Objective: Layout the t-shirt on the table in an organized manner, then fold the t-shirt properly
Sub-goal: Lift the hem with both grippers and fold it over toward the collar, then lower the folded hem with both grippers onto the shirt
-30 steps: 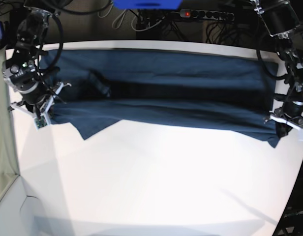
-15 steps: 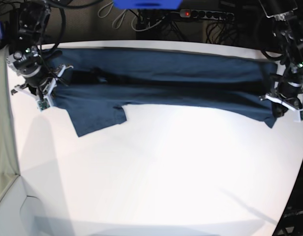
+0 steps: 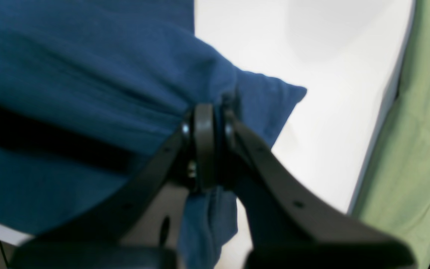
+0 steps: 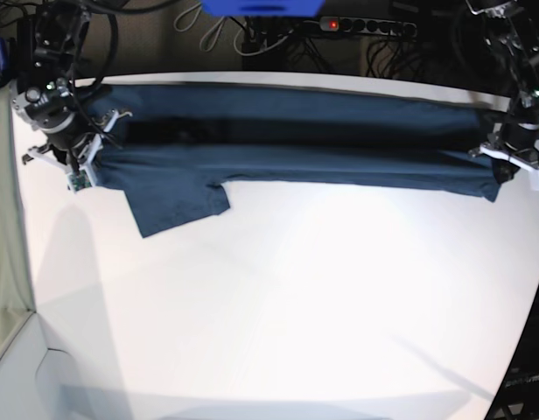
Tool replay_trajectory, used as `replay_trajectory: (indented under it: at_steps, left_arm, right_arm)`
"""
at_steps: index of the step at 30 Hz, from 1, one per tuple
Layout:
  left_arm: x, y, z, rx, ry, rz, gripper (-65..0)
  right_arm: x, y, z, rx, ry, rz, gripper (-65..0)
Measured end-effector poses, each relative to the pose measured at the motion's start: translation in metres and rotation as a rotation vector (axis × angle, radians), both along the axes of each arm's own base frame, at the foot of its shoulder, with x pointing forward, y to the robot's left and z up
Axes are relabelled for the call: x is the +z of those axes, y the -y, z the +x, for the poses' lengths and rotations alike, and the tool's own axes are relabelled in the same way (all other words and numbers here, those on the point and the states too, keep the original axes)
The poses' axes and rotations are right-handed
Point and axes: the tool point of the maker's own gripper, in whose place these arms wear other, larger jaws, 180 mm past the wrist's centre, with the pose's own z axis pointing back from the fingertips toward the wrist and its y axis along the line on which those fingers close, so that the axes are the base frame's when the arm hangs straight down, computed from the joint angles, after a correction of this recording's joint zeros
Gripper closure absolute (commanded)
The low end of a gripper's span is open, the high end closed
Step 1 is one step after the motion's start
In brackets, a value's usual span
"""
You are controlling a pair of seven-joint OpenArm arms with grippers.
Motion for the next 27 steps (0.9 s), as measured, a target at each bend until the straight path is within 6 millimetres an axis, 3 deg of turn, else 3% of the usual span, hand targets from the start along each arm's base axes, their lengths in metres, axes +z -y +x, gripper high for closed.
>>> replay_trajectory:
  at_steps: [6, 10, 23, 27]
  left_arm:
    - [-0.027, 0.004, -0.014, 0.028, -0.056, -0.052, -0.2]
    - [-0.055, -0.001, -0.025, 0.066, -0.113, -0.098, -0.2]
    - [-0.057, -0.004, -0.016, 0.08, -0.092, -0.116, -0.2]
    - [-0.057, -0.003, -0.016, 0.081, -0.091, -0.118, -0.2]
  right_arm:
    - [-0.004, -0.005, -0.002, -0.007, -0.008, 0.013, 0.0]
    - [-0.004, -0.005, -0.002, -0.008, -0.009, 0.013, 0.0]
    - [-0.014, -0.006, -0.016, -0.007, -0.048, 0.019, 0.0]
    - [-0.028, -0.006, -0.026, -0.014, -0.093, 0.032, 0.0]
